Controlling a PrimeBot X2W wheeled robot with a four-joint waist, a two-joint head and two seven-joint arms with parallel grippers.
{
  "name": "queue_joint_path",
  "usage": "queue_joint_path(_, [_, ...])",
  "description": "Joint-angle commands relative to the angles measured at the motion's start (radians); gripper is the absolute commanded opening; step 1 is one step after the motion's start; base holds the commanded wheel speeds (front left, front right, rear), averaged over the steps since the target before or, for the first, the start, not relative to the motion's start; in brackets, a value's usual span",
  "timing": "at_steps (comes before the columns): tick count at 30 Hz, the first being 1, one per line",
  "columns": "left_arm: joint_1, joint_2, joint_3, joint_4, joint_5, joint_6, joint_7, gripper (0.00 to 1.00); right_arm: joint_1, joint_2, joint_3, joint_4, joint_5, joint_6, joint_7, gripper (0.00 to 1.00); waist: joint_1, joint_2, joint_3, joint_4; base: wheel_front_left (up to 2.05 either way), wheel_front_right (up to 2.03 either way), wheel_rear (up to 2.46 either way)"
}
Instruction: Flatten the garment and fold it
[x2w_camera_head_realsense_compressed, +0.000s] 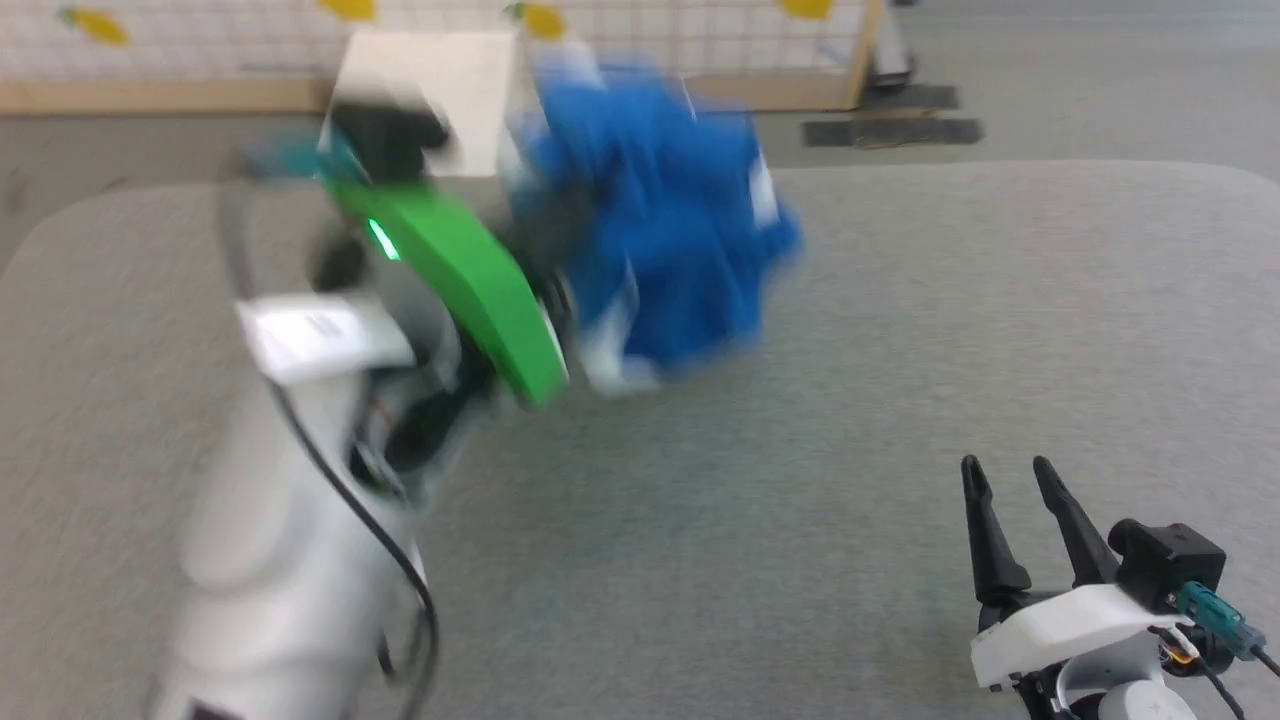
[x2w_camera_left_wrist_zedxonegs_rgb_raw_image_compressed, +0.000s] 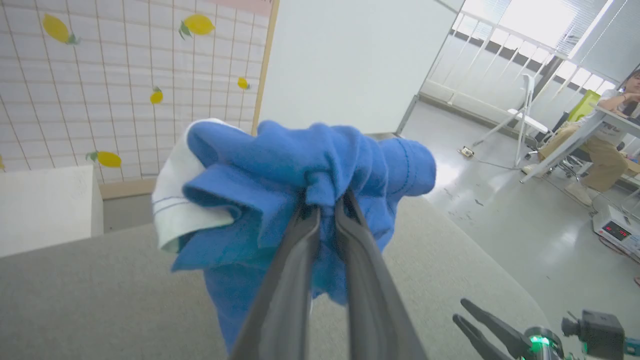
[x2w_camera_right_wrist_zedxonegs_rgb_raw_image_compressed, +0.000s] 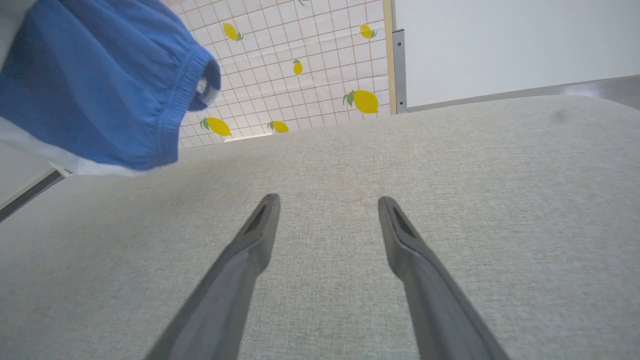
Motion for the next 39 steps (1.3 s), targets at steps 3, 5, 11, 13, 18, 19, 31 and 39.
queue_joint_path(3, [0.14,-0.004,-0.058,0.078,-0.032,-0.007,0.035,0.0,0.012,0.0,0.002,0.01,0.014,-0.002,-0.014,1.0,0.0,-0.0001,-0.058,-0.101,0.0,0.0,0.0])
queue_joint_path(5, [0.202,-0.005,-0.093,0.134,-0.043,-0.007,0.064,0.0,0.014,0.0,0.002,0.014,0.018,-0.002,-0.016,1.0,0.0,-0.0001,-0.061,-0.111,0.0,0.0,0.0])
queue_joint_path(11, [0.308,-0.018,-0.16,0.248,-0.04,0.009,0.108,0.0,0.021,0.0,-0.008,0.023,0.026,-0.002,-0.023,1.0,0.0,-0.0001,-0.067,-0.104,0.0,0.0,0.0])
queue_joint_path(13, [0.313,-0.037,-0.142,0.25,-0.059,0.019,0.087,0.21,0.023,0.0,-0.01,0.027,0.027,-0.002,-0.025,1.0,0.0,-0.0001,-0.074,-0.09,0.0,0.0,0.0])
queue_joint_path(18, [0.295,-0.04,-0.082,0.192,-0.071,0.053,0.028,1.0,0.027,0.0,-0.008,0.036,0.032,-0.002,-0.029,1.0,0.0,-0.0001,-0.1,-0.051,0.0,0.0,0.0])
queue_joint_path(19, [0.294,-0.037,-0.06,0.168,-0.074,0.063,0.005,1.0,0.028,0.0,-0.006,0.038,0.034,-0.002,-0.03,1.0,0.0,-0.0001,-0.106,-0.042,0.0,0.0,0.0])
queue_joint_path(31, [0.485,0.059,0.089,0.051,0.246,0.211,-0.588,1.0,0.045,0.0,-0.007,0.046,0.034,-0.002,-0.026,1.0,0.0,-0.0001,-0.132,0.01,0.0,0.0,0.0])
queue_joint_path(39, [0.615,-0.017,0.11,0.072,0.333,0.268,-0.675,1.0,0.009,0.0,-0.066,0.076,0.018,-0.002,0.119,1.0,0.0,-0.0001,-0.106,0.04,0.0,0.0,0.0])
